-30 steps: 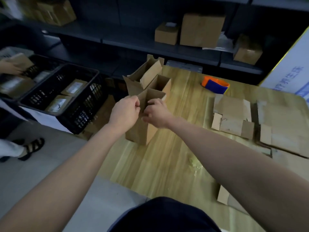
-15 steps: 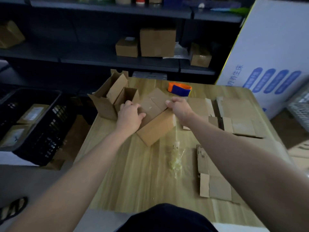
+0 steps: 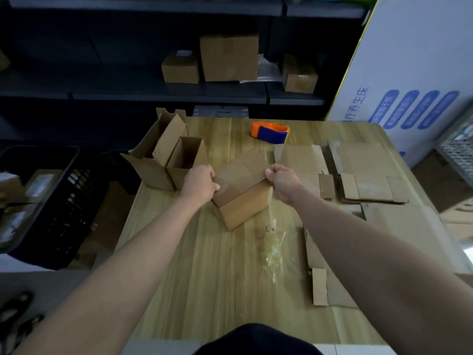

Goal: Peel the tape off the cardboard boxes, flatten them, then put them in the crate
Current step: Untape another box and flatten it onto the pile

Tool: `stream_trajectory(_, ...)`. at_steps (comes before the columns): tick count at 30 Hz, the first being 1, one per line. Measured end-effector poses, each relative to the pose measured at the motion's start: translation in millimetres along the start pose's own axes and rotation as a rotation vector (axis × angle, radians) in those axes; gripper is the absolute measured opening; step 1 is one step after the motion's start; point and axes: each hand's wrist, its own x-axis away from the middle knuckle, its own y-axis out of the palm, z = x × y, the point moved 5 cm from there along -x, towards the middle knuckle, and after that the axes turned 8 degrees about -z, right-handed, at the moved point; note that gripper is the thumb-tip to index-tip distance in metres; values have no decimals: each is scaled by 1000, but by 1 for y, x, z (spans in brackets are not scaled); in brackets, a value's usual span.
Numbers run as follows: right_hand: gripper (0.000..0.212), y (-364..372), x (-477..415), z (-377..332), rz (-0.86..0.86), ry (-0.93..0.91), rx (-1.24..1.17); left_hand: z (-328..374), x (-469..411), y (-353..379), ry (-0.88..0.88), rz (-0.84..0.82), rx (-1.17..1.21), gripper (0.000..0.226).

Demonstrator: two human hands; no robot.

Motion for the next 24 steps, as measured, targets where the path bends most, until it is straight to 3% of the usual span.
stream_trajectory(6,46,2,-7,-6,124,38,178,5,-10,-2,-65,6,-38,23)
stream_trajectory(10,49,10,-10,-15,118,-45,361,14,-11,1,-111,6,-179,20)
stream_trajectory(16,55,10,-6,-23,39,-12,487,19,-7,3,-142,54,-226,15)
stream_trajectory(24,50,19,-2,-17,7,-5,357,13,-1,5,-242,47,-162,15)
